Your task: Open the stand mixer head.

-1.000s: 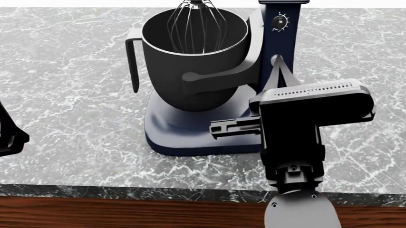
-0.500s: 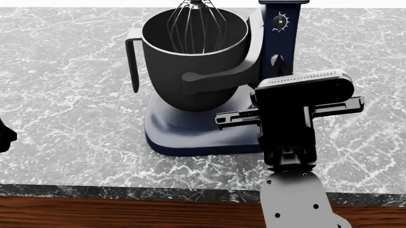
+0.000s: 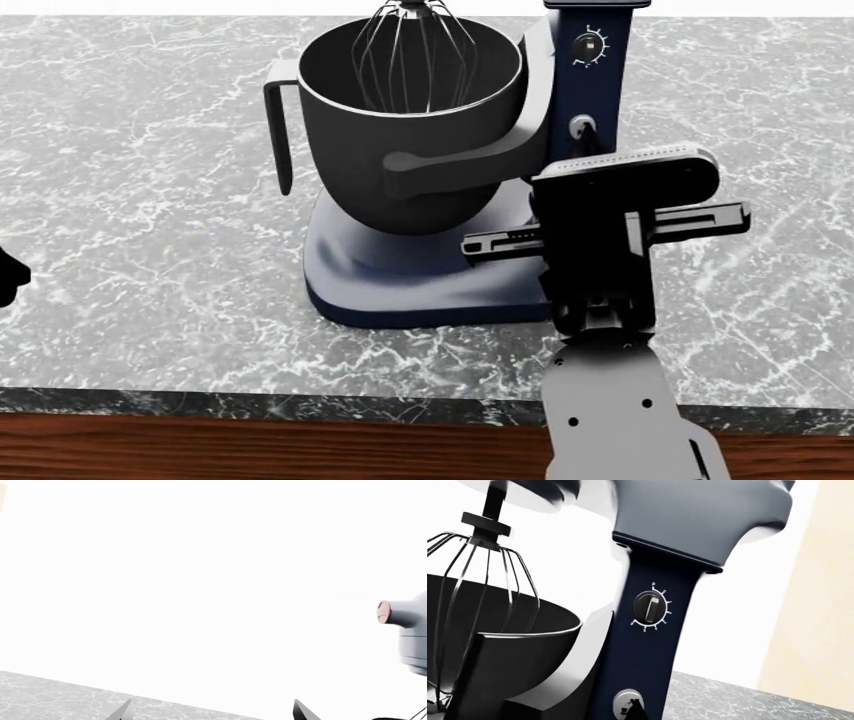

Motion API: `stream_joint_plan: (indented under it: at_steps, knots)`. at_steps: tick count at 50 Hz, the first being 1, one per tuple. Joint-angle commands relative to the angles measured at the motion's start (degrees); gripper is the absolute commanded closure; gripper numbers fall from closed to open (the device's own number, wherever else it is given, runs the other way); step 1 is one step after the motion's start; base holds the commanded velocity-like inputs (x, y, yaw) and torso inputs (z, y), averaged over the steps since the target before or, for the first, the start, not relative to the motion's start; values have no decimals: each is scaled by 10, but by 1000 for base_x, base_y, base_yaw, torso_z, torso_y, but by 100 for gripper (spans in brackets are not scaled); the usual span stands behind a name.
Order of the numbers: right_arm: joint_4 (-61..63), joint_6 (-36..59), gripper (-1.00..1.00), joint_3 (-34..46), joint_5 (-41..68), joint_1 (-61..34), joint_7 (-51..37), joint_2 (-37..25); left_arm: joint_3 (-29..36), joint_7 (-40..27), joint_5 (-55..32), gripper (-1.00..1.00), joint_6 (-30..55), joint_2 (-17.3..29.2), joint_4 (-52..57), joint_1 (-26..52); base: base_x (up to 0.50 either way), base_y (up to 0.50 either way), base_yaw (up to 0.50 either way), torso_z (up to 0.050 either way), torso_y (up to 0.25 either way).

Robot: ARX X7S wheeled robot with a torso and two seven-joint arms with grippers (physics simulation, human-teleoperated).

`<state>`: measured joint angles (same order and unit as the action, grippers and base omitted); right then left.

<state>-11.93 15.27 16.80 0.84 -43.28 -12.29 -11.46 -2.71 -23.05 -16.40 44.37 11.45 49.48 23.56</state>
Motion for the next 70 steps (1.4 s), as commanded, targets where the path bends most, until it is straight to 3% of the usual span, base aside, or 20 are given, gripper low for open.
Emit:
stream_joint_plan:
  at_steps: [1,16,17,25,34,36,37,53,70]
  knots:
    - [-62,-34,100,-7,-13,-20,13,17,8,31,19,-100,-79,-10,-69,10,0,0,0,0,0]
    - [-116,-59,100,4,-10,-42,15,25,24,45,39,-100,-186,-13,-185,19,7,0,2,0,0]
    - [-87,-40,-100,-1,-8,-30,10,22,24,47,40,-100,-195,-13,-192,17,20,0,7,0,0]
    - [191,79,-100,-20,16,77,-7,5,26,39,41,-100,-189,-10,-188,14,5,0,3,0,0]
    - [293,127,-100,-8,12,114,-8,-13,27,35,38,-100,-190,-8,-188,14,0,0,0,0,0]
    - [314,138,-100,-8,13,118,-9,-14,23,-9,12,-100,-51,-5,-25,-6,0,0,0,0,0]
    - [331,147,-100,-8,14,121,-11,-14,21,-10,10,-100,-52,-7,-24,-7,0,0,0,0,0]
    - [419,139,-100,-28,25,194,-21,-40,8,-13,-4,-100,-49,3,-16,-14,0,0,0,0,0]
    - [445,149,-100,-25,31,203,-28,-38,12,-23,-9,-100,-45,6,-15,-8,0,0,0,0,0]
